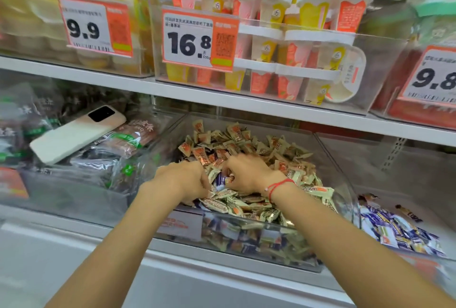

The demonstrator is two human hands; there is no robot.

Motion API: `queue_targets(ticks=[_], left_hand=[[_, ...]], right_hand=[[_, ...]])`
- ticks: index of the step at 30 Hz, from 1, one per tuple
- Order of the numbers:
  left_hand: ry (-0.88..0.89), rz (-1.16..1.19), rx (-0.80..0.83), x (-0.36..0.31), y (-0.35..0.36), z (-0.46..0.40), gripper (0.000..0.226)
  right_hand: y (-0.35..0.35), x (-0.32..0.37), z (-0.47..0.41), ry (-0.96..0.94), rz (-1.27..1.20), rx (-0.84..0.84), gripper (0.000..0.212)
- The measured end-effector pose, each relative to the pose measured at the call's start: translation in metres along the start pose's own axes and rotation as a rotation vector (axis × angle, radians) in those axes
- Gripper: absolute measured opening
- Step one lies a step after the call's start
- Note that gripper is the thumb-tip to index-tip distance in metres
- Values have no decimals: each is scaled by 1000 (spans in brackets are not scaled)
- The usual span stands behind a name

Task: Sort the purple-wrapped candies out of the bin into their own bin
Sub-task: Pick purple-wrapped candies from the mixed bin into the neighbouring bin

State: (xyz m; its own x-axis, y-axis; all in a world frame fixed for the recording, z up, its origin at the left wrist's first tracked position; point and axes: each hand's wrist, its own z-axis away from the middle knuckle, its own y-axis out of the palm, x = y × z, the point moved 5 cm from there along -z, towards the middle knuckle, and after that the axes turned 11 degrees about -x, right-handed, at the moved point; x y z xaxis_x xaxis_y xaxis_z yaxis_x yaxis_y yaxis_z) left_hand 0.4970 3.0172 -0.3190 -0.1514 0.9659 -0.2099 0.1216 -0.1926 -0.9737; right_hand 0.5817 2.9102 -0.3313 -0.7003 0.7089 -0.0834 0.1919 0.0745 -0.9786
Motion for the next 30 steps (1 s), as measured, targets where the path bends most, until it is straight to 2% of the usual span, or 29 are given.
queue_targets(ticks=[5, 8, 11, 13, 15, 18, 20, 24, 26, 28, 30], left_hand=[[-11, 72, -39, 1, -2, 0, 15], [-24, 165, -191, 0, -8, 0, 25], [21, 259, -361, -11, -14, 0, 20], [149, 367, -316, -30, -11, -1, 27], [285, 552, -192, -52, -7, 0, 34], [333, 769, -35, -75, -2, 7, 41], [343, 766, -132, -82, -2, 9, 35], [347, 474, -400, -95, -5, 19, 19], [364, 430, -483, -106, -11, 28, 23], [415, 489, -569, -124, -18, 41, 26], [491, 524, -645, -148, -22, 52, 26]], right_hand=[[-11, -5, 15, -13, -56, -91, 34], [-28, -11, 33, 0, -45, -228, 32], [-49, -17, 56, 5, -34, -388, 26], [-63, -18, 74, 0, -23, -493, 24], [-71, -23, 94, 39, -36, -559, 23], [-69, -40, 121, 229, -191, -579, 23], [-67, -48, 135, 305, -342, -610, 23], [-75, -59, 171, 333, -474, -712, 19], [-86, -74, 197, 367, -446, -809, 18], [-97, -96, 223, 435, -357, -895, 17], [-102, -119, 241, 531, -266, -897, 18]])
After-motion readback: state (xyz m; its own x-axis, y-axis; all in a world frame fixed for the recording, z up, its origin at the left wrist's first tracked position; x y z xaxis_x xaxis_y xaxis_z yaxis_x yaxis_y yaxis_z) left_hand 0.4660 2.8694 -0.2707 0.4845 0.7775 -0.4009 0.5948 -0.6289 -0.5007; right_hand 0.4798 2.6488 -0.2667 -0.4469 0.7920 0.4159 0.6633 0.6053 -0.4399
